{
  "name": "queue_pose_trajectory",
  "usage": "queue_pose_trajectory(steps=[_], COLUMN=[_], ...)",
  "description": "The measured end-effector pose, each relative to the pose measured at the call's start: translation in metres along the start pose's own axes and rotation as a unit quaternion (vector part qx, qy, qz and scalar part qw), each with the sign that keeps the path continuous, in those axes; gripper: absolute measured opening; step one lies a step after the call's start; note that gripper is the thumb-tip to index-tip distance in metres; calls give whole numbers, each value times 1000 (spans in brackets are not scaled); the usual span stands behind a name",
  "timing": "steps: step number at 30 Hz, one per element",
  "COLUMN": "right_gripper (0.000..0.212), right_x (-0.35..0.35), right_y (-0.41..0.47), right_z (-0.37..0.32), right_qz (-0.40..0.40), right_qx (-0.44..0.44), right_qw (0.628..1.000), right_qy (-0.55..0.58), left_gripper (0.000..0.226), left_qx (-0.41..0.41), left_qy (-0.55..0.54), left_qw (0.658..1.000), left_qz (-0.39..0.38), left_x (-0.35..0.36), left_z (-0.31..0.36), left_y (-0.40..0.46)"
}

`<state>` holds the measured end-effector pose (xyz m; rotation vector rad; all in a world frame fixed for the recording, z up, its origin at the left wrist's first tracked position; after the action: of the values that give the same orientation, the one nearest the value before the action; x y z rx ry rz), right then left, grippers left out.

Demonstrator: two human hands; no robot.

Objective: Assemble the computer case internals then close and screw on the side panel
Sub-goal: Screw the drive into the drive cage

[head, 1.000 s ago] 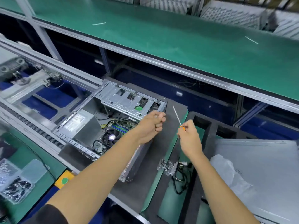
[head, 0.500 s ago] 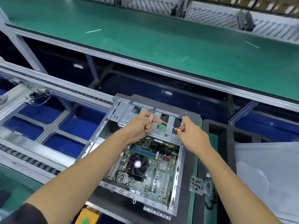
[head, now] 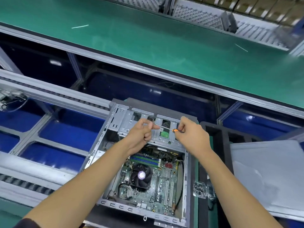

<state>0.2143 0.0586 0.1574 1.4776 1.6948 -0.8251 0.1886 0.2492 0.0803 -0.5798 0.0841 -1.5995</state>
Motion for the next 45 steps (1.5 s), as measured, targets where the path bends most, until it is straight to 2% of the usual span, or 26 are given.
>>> queue_pose_trajectory(steps=[2,9,15,18,20,23,27,31,34,38,45], right_gripper=[21,20,23,22,19,9,11,14,6,9,15], right_x=[-3,-9,-13,-13,-11,-11,-14,-22,-21,-11,-9], right_y=[0,0,0,-2,-2,-4,-5,-8,-13,-20,-22], right_z=[-3,-8,-8,-7,-8,-8,-8,-14,-14,-14,-13], right_qz=[7,0,-9,-10,-28,-50,-53,9,61,82,83], right_qx=[-8,-21,-11,16,42,67,76,42,57,57,48], right_qw=[1000,999,1000,1000,995,968,950,916,875,851,854], right_qy=[-7,-31,-25,15,84,236,300,399,476,515,511], left_gripper=[2,10,12,12,12,12,12,15,20,16,17], left_qx=[6,3,17,41,54,55,50,49,54,39,48], left_qy=[13,71,61,44,37,23,30,4,-57,-99,-112], left_qw=[1000,997,997,998,998,998,998,999,997,994,992], left_qz=[-7,-7,-35,-20,-2,13,10,6,12,33,40], left_x=[-1,-2,-3,-3,-3,-3,-3,0,5,14,17], left_z=[2,-1,-6,-9,-11,-15,-13,-10,-11,-19,-27], left_y=[-2,4,12,16,18,20,18,11,7,1,-2])
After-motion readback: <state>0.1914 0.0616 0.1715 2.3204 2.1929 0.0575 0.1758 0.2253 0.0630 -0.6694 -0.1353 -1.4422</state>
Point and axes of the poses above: each hand's wrist, its own y-axis towards the middle knuckle, its own x-axis out of the palm, z = x × y, the point moved 5 cm from there along y, towards the middle knuckle, and after that the axes turned 12 degrees about y, right-handed, at the moved point
